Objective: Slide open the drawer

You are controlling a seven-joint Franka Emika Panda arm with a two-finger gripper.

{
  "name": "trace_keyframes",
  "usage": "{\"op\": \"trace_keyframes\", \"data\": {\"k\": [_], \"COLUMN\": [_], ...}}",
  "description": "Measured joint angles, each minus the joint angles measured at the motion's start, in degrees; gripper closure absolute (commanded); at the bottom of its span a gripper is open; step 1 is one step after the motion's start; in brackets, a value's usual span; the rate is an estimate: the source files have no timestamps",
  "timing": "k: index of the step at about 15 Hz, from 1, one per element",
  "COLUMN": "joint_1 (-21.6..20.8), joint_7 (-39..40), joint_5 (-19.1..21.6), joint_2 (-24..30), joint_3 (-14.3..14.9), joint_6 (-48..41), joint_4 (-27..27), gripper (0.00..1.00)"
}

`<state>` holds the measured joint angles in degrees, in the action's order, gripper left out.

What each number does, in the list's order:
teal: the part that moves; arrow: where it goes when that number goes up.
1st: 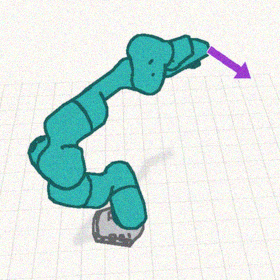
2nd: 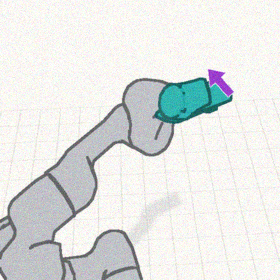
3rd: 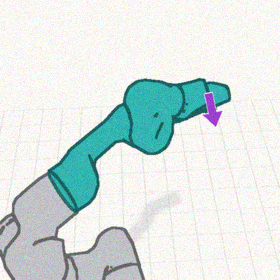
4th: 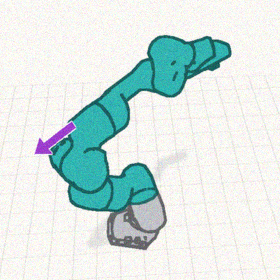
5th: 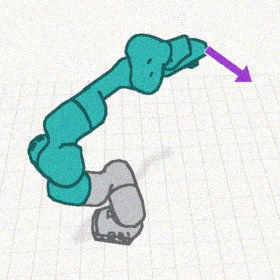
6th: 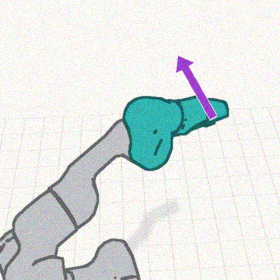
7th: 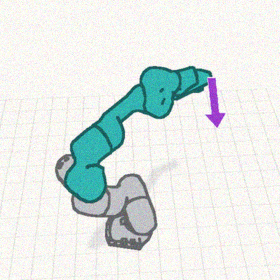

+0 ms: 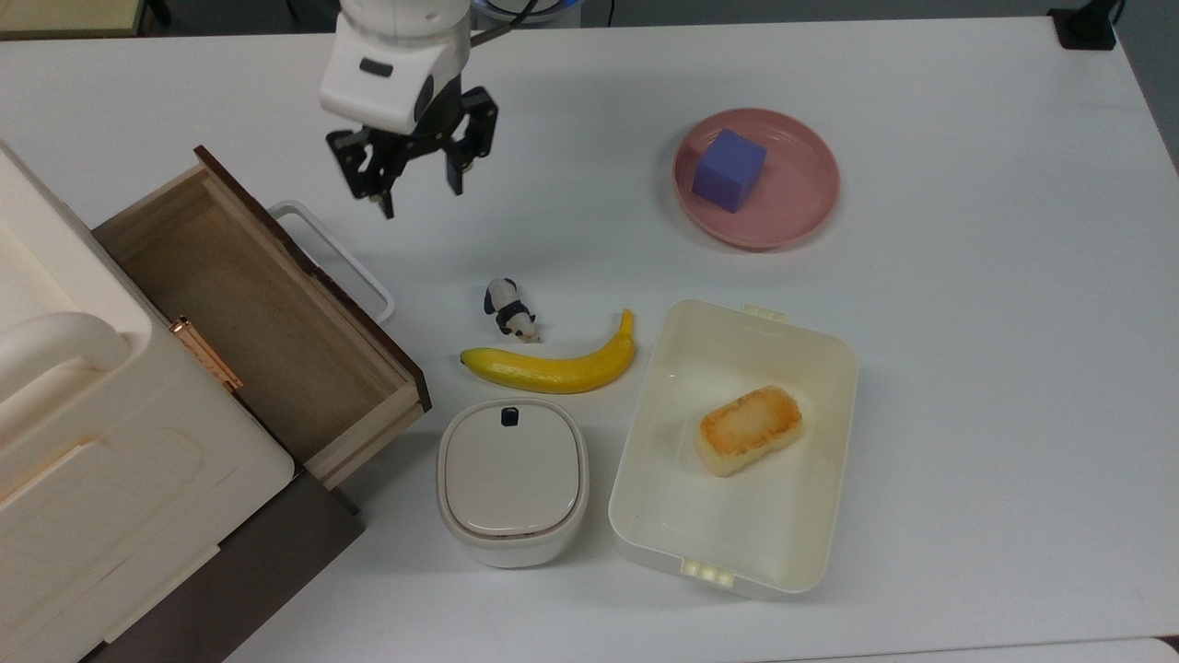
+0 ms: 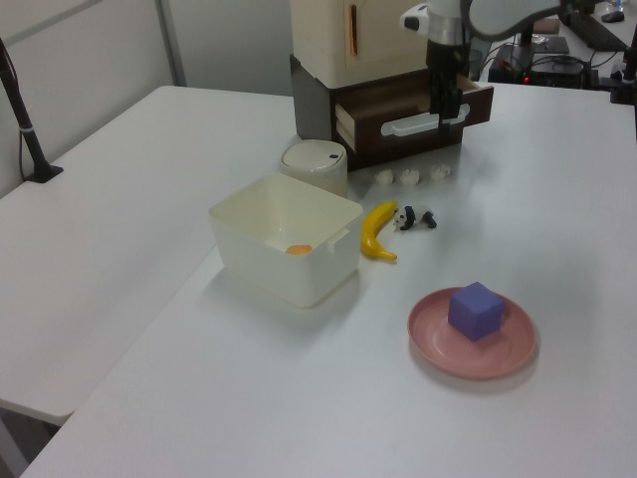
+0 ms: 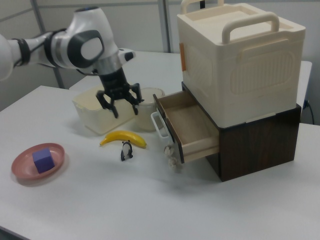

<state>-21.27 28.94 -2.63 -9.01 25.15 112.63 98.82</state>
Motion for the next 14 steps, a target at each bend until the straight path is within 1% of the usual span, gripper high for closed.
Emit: {"op": "trace_keyframes", "data": {"k": [2,3,4,5,6,8,10,11,14], "joint_1": [0.1,0.5,1.9,6.0,11.1,18.8,23.8,25.4,26.4], "joint_7": [-9.9,-13.6,-16.0,-18.1,-20.0,-24.8,-27.3,-27.8,-29.5], "joint_5": [0.2,0.2,0.6,2.3,3.6,3.9,3.9,3.9,3.6], "joint_2": [1.1,1.6,2.2,2.9,3.6,4.4,4.5,4.6,5.8], "joint_3": [-1.9,-3.2,-5.1,-9.2,-13.6,-20.3,-24.5,-25.7,-26.0], "joint_6": [-3.0,-4.3,-5.5,-7.3,-8.1,-8.6,-8.9,-9.8,-12.9], "joint_4": [-0.6,-0.8,-0.9,-1.1,-1.1,-1.1,-1.1,-1.4,-2.6], "gripper": [0.0,0.0,0.0,0.0,0.0,0.0,0.0,0.0,0.0]}}
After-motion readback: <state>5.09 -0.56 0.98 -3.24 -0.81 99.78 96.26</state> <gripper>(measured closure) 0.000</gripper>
